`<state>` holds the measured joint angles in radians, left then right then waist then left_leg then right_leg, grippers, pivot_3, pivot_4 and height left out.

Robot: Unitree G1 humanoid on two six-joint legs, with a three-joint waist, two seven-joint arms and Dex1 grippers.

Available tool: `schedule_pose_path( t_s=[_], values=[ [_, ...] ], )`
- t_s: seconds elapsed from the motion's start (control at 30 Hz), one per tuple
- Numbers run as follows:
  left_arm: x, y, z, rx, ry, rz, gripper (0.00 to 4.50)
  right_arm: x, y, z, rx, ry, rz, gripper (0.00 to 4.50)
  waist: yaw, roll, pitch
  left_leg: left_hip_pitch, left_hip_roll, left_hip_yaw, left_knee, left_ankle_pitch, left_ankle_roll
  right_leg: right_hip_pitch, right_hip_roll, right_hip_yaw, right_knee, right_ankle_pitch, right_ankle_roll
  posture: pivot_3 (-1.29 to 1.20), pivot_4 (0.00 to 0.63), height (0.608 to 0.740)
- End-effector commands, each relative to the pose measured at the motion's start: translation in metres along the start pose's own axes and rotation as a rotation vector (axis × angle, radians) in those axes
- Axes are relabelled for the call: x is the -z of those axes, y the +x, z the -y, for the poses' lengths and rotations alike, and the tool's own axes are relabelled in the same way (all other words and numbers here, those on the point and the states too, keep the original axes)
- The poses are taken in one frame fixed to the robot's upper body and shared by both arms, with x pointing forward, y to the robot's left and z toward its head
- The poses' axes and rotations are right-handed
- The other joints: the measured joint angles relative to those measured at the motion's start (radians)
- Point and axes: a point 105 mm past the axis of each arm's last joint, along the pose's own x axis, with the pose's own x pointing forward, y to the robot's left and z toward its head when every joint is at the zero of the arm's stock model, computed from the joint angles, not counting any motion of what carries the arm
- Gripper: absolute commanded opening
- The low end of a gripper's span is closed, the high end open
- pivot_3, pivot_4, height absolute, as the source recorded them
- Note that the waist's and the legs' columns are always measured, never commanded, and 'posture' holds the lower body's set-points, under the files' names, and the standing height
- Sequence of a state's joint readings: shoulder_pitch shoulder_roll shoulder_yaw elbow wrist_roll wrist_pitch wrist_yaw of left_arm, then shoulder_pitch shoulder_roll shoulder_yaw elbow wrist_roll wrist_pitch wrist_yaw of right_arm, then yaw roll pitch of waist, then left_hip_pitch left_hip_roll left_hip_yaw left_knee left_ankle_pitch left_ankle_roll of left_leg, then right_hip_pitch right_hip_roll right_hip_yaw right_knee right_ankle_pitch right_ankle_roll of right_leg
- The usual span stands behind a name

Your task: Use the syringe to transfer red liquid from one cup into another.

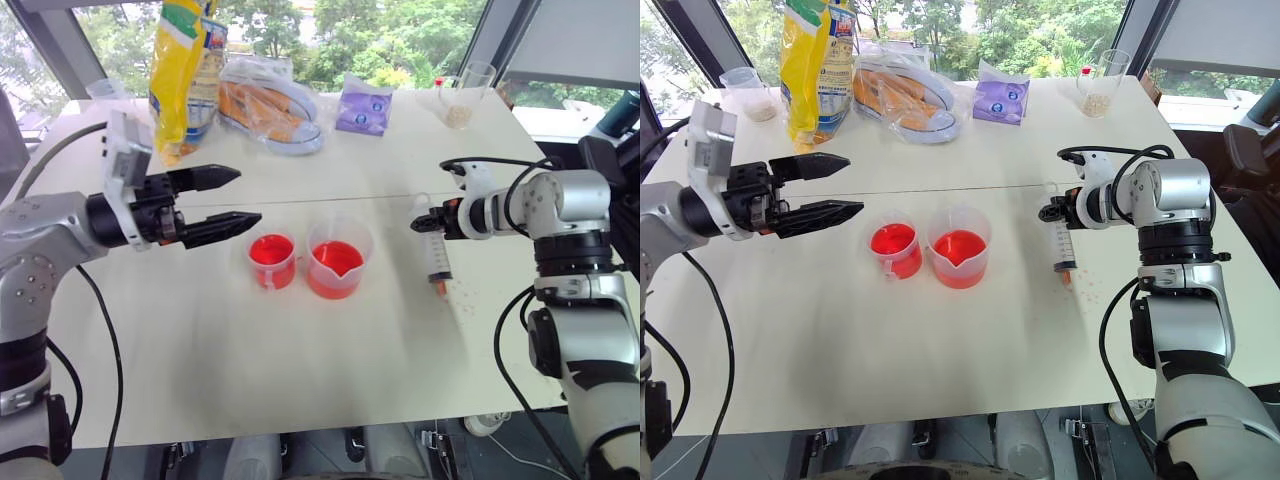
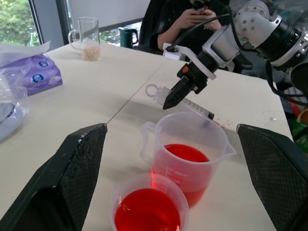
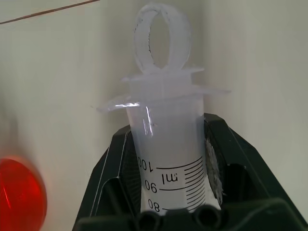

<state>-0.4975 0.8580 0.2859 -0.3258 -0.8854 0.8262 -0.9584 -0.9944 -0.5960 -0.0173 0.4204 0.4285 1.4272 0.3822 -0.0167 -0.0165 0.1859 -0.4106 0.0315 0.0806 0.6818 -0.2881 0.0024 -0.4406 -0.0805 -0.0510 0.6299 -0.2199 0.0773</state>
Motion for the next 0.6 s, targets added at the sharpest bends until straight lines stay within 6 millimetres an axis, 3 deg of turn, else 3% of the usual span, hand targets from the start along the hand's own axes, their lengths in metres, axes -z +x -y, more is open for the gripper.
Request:
schedule_pose_path(
  t_s=[0.03, 0.13, 0.3, 0.47, 0.6],
  values=[
    [-0.006, 0.003, 0.008, 0.035, 0.023, 0.009, 4.50, 0.003, 0.000, 0.010, 0.022, 0.025, 0.010, 2.80, 0.003, 0.000, 0.000, 0.000, 0.000, 0.000, 0.000, 0.000, 0.000, 0.000, 0.000, 0.000, 0.000, 0.000, 0.000, 0.00, 0.150, 0.740],
    [-0.006, 0.004, 0.011, 0.048, 0.014, 0.005, 4.50, -0.001, -0.005, 0.009, 0.013, 0.019, 0.030, 4.43, 0.003, 0.000, 0.000, 0.000, 0.000, 0.000, 0.000, 0.000, 0.000, 0.000, 0.000, 0.000, 0.000, 0.000, 0.000, 0.00, 0.150, 0.740],
    [-0.003, 0.002, 0.012, 0.046, 0.015, -0.023, 4.50, -0.016, -0.026, 0.000, -0.009, -0.129, 0.132, 4.48, 0.002, 0.000, 0.000, 0.000, 0.000, 0.000, 0.000, 0.000, 0.000, 0.000, 0.000, 0.000, 0.000, 0.000, 0.000, 0.00, 0.150, 0.740],
    [0.002, -0.010, 0.011, 0.024, 0.015, -0.072, 4.50, -0.029, -0.075, -0.030, -0.138, -0.424, 0.292, 4.48, 0.003, 0.000, 0.000, 0.000, 0.000, 0.000, 0.000, 0.000, 0.000, 0.000, 0.000, 0.000, 0.000, 0.000, 0.000, 0.00, 0.150, 0.740],
    [0.003, -0.017, 0.011, 0.010, 0.014, -0.093, 4.50, -0.018, -0.114, -0.061, -0.299, -0.647, 0.337, 4.48, 0.003, 0.000, 0.000, 0.000, 0.001, -0.001, 0.000, 0.000, 0.000, 0.000, 0.000, 0.000, -0.001, -0.001, 0.001, 0.00, 0.150, 0.740]
  ],
)
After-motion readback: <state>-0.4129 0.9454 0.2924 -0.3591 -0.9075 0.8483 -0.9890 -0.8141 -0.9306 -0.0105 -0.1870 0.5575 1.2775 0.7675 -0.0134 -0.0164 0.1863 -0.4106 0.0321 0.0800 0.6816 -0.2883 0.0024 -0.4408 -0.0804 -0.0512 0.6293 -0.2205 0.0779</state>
